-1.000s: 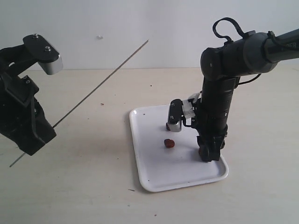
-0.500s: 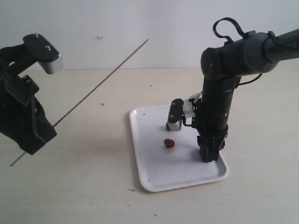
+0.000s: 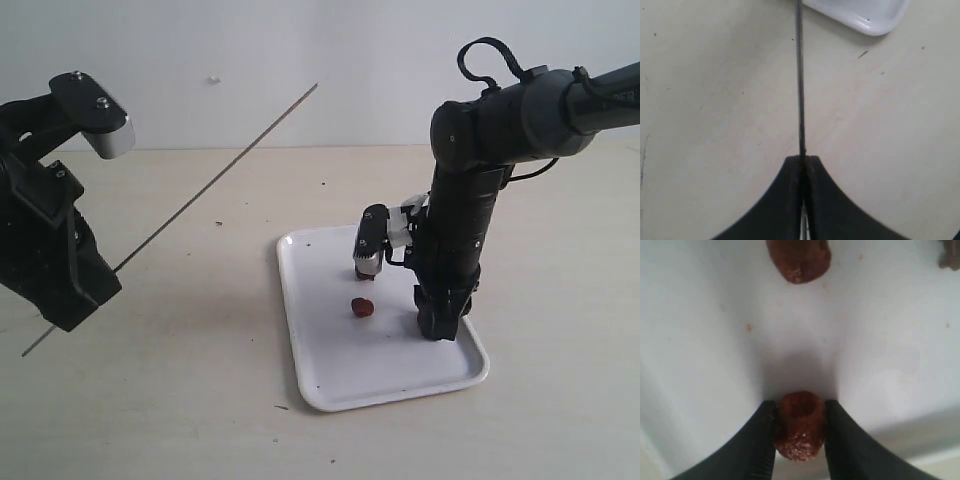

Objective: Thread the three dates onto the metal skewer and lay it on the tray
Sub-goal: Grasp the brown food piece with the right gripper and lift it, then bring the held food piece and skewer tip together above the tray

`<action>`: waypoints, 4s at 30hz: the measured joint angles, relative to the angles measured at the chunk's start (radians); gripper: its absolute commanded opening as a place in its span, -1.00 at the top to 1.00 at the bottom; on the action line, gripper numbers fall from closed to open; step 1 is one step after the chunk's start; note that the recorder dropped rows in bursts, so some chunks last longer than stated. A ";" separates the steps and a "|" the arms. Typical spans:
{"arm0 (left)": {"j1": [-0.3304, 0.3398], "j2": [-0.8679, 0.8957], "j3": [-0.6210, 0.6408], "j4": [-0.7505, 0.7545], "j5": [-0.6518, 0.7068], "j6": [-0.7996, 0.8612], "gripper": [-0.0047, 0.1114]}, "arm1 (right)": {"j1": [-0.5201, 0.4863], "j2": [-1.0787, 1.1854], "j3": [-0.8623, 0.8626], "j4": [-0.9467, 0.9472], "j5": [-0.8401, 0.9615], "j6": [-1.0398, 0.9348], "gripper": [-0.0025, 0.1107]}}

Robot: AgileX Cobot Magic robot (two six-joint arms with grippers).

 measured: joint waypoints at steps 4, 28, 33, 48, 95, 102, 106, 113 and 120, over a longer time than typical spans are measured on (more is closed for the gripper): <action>0.000 0.000 0.000 0.000 0.000 0.011 0.92 | 0.000 -0.006 0.000 0.000 0.008 0.000 0.39; 0.000 -0.002 0.000 0.251 0.193 0.238 0.92 | 0.000 -0.336 0.000 -0.145 0.236 -0.215 0.39; 0.000 -0.002 0.000 0.202 0.212 0.310 0.92 | 0.000 -0.343 0.000 -0.112 0.238 -0.294 0.39; 0.000 0.001 -0.017 0.007 0.226 0.283 0.92 | 0.000 -0.347 0.000 0.049 0.238 -0.412 0.39; -0.186 0.294 -0.139 -0.126 0.226 -0.011 0.92 | 0.080 -0.347 0.000 -0.240 0.175 -0.737 0.39; -0.220 0.347 -0.139 -0.164 0.226 -0.049 0.92 | 0.080 -0.347 0.000 -0.204 0.130 -0.758 0.39; -0.222 0.357 -0.139 -0.181 0.226 -0.051 0.92 | 0.080 -0.347 0.000 -0.190 0.134 -0.760 0.39; -0.223 0.357 -0.139 -0.207 0.226 -0.051 0.92 | 0.080 -0.347 0.000 -0.133 0.182 -0.777 0.39; -0.223 0.357 -0.139 -0.223 0.226 -0.053 0.92 | 0.080 -0.347 0.000 -0.131 0.232 -0.784 0.39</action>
